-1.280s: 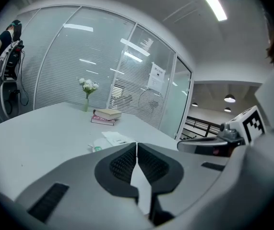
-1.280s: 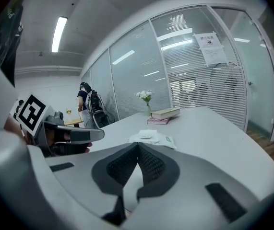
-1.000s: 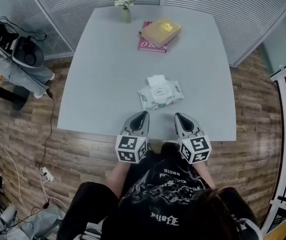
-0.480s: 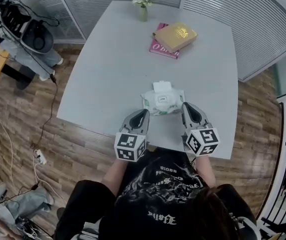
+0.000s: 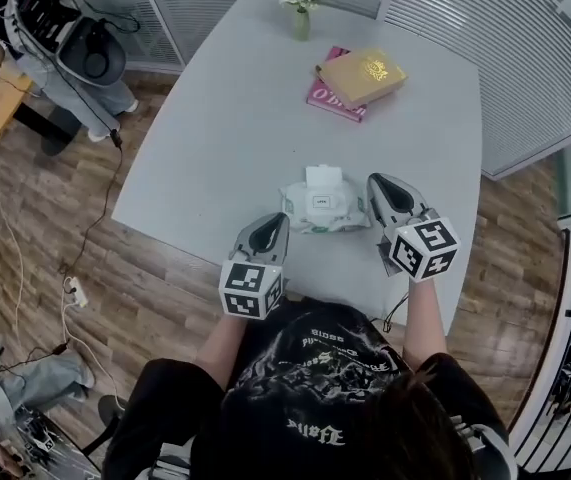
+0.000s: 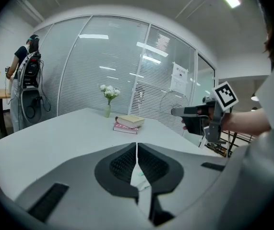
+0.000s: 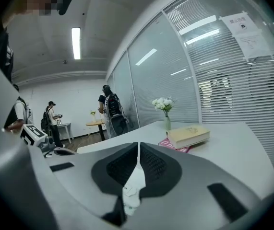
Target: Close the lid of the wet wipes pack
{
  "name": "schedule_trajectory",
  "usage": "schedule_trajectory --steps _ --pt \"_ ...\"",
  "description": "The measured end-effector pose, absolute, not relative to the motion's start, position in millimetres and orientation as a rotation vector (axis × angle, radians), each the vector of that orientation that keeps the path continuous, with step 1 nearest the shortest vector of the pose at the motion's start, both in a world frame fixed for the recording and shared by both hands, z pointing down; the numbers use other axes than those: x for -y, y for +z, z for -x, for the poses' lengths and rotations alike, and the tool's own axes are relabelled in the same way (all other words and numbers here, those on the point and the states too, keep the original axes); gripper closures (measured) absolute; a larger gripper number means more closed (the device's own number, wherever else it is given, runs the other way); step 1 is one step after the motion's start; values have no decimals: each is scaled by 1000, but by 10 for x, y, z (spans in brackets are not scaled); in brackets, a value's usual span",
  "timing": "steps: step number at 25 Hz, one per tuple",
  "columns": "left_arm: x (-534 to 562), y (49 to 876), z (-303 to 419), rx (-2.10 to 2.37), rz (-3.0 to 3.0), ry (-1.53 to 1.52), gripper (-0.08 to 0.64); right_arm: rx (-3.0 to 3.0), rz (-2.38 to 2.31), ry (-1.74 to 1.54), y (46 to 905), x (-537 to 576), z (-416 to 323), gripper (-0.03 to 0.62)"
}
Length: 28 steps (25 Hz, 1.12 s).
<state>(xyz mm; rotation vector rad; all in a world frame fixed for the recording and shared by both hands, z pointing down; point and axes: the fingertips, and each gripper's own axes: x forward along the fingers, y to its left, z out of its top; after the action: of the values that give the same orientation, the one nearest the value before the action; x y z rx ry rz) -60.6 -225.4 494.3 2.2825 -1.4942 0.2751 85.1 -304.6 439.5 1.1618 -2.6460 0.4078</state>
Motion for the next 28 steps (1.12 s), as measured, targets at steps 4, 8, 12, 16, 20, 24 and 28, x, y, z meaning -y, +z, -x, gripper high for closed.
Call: schedule_trajectory --steps 4,8,12,16,20,24,28 --pt "2266 4940 637 1533 -2248 274 549 2663 -1009 406 4322 3317 -744 543" --pt "2285 4969 644 1552 -2221 283 549 2642 -829 383 4388 3476 -551 545" --pt "2325 4978 642 1565 -2206 290 549 2601 -688 392 4544 3607 -343 548" --pt "2381 4962 609 1570 -2203 296 549 2550 -525 367 4662 3729 -146 543" --pt "2418 4995 626 1572 -2190 317 549 2496 -394 385 4861 3812 -23 529" --pt "2430 5031 634 1565 -2183 344 549 2435 -300 439 5088 3871 30 520" --pt "2484 5070 597 1543 -2182 374 549 2376 -209 508 5312 3912 39 502"
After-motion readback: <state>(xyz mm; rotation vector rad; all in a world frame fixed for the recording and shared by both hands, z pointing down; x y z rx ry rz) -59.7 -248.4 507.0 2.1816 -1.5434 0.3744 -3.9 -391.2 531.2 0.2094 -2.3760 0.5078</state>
